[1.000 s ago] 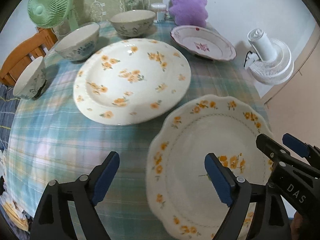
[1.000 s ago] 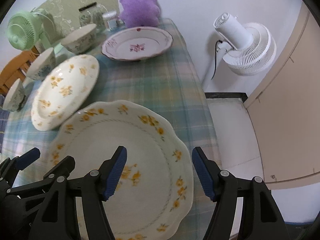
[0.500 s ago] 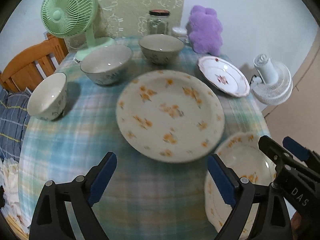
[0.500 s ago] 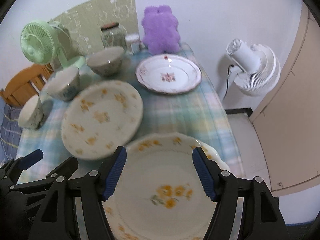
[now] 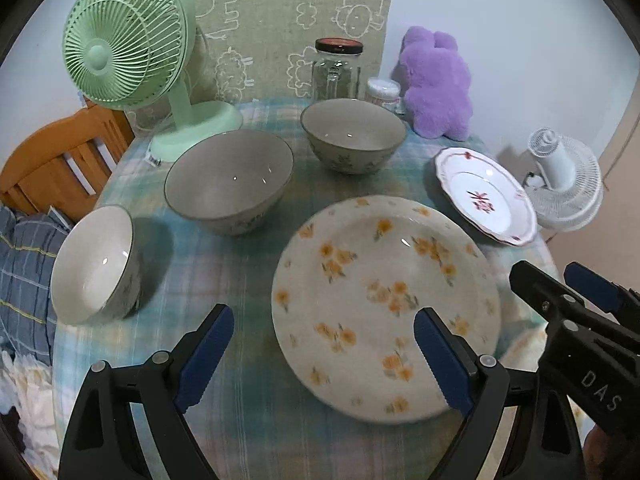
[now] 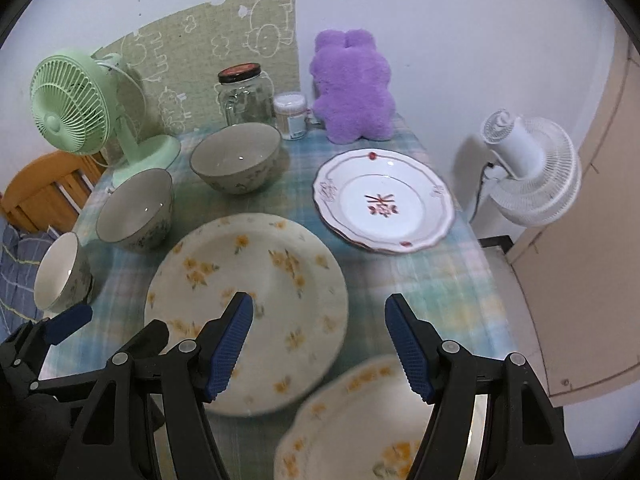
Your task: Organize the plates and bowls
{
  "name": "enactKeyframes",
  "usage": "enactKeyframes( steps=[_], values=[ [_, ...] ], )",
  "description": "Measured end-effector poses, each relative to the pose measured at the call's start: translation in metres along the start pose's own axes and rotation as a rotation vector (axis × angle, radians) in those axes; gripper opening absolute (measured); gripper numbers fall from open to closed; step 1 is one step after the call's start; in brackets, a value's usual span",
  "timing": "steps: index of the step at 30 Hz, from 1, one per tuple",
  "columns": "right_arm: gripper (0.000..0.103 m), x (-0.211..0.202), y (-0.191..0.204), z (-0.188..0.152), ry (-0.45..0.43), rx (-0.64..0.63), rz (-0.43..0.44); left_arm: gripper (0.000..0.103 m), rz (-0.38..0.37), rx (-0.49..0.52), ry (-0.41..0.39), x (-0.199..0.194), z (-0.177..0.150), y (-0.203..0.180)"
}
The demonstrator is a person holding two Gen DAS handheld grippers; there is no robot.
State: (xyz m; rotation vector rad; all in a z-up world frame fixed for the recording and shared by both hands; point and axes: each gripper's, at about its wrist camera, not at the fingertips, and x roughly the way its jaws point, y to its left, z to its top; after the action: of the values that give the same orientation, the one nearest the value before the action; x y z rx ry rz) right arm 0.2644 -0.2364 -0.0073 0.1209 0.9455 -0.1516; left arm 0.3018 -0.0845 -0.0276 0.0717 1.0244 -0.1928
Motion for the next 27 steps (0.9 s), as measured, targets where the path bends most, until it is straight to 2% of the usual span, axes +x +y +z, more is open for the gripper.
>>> enactKeyframes(
  steps=[11,20,22,27],
  values=[
    [0.072,0.071,0.006,0.02,0.082,-0.016,0.015,0.086,0.043,-0.025,0.081,0.06,0.01,-0.003],
    [0.071,0.102,0.003,0.017,0.16,-0.025,0.032,0.073,0.054,-0.048,0.139,0.085,0.003,0.001],
    [0.067,0.106,0.004,0.017,0.169,-0.033,0.033,0.07,0.056,-0.052,0.152,0.089,0.003,0.002],
    [0.061,0.117,0.005,0.017,0.196,-0.055,0.019,0.07,0.048,-0.063,0.149,0.091,0.002,0.003]
  ],
)
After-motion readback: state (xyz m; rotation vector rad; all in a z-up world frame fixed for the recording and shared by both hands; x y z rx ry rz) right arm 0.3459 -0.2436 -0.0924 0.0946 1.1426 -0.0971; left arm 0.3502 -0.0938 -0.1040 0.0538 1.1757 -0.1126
